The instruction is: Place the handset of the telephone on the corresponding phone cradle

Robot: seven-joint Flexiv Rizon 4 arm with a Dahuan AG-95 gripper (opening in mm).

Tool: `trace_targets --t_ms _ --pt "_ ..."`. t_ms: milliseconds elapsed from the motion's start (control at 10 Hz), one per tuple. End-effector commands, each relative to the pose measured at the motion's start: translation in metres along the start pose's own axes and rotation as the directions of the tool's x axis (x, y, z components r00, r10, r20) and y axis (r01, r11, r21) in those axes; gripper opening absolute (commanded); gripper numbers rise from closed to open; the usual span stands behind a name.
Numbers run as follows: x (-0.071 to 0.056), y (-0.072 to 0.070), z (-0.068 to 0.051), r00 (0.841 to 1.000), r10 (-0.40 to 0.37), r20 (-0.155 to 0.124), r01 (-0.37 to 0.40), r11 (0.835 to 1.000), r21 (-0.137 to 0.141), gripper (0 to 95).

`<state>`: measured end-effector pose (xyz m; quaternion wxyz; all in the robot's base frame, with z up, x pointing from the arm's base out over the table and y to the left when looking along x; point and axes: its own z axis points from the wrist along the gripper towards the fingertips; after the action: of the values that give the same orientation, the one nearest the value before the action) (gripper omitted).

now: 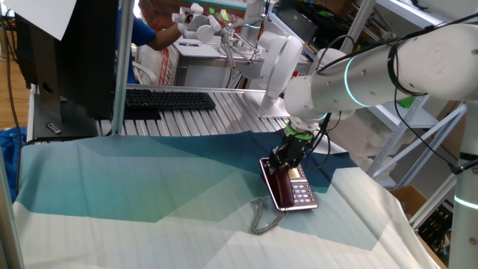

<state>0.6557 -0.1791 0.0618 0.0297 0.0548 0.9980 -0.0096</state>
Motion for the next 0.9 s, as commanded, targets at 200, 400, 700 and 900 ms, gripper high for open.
trace_targets --t_ms 200,400,700,900 --pt "0.0008 0.0034 -0.0014 1.000 -0.003 -0.002 0.003 1.000 -0.009 0.0" --pt "0.0016 0.0053 -0.0024 1.000 -0.002 -0.008 0.002 1.000 -0.012 0.0" --pt "0.0036 0.0102 -0.0050 1.000 -0.005 -0.010 0.005 1.000 -0.020 0.0" --pt "0.0032 0.0104 -0.0045 0.999 -0.039 -0.006 0.039 0.999 -0.015 0.0"
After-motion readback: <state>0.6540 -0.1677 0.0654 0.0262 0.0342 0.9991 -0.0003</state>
